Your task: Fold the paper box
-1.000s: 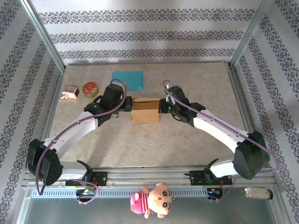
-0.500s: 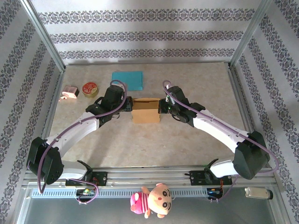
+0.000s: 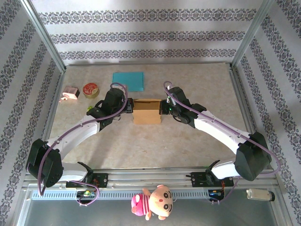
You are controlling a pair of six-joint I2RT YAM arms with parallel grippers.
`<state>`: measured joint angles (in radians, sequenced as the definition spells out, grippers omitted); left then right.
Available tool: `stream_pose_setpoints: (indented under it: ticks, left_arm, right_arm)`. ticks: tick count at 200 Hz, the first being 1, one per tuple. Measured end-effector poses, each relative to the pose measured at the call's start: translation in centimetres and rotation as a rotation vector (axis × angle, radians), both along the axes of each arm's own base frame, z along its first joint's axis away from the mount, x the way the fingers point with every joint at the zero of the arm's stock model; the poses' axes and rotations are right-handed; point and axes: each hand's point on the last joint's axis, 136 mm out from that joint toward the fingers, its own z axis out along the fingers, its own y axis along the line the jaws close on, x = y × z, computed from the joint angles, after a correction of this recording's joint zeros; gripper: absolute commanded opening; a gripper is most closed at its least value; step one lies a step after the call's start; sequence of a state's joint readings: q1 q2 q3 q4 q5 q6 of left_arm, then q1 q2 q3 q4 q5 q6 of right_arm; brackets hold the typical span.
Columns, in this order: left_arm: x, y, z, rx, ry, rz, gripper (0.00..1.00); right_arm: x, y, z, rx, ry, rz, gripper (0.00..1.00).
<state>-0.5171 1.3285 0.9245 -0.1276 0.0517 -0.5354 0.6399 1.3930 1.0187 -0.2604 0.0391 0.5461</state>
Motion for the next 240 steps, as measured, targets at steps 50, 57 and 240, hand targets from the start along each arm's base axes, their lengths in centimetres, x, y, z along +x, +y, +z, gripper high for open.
stream_pose_setpoints:
  ticks: [50, 57, 240]
  left_arm:
    - [0.0, -0.1, -0.7, -0.045, -0.031, 0.011, 0.00]
    - [0.0, -0.1, -0.7, -0.048, -0.034, 0.010, 0.00]
    - [-3.3, 0.1, -2.6, -0.071, 0.051, -0.040, 0.43]
  right_arm:
    - [-0.4, 0.2, -0.6, -0.025, -0.021, -0.004, 0.01]
    - [-0.6, 0.2, -0.9, -0.030, -0.028, -0.005, 0.01]
    - [-3.3, -0.4, -0.3, -0.094, -0.025, 0.059, 0.29]
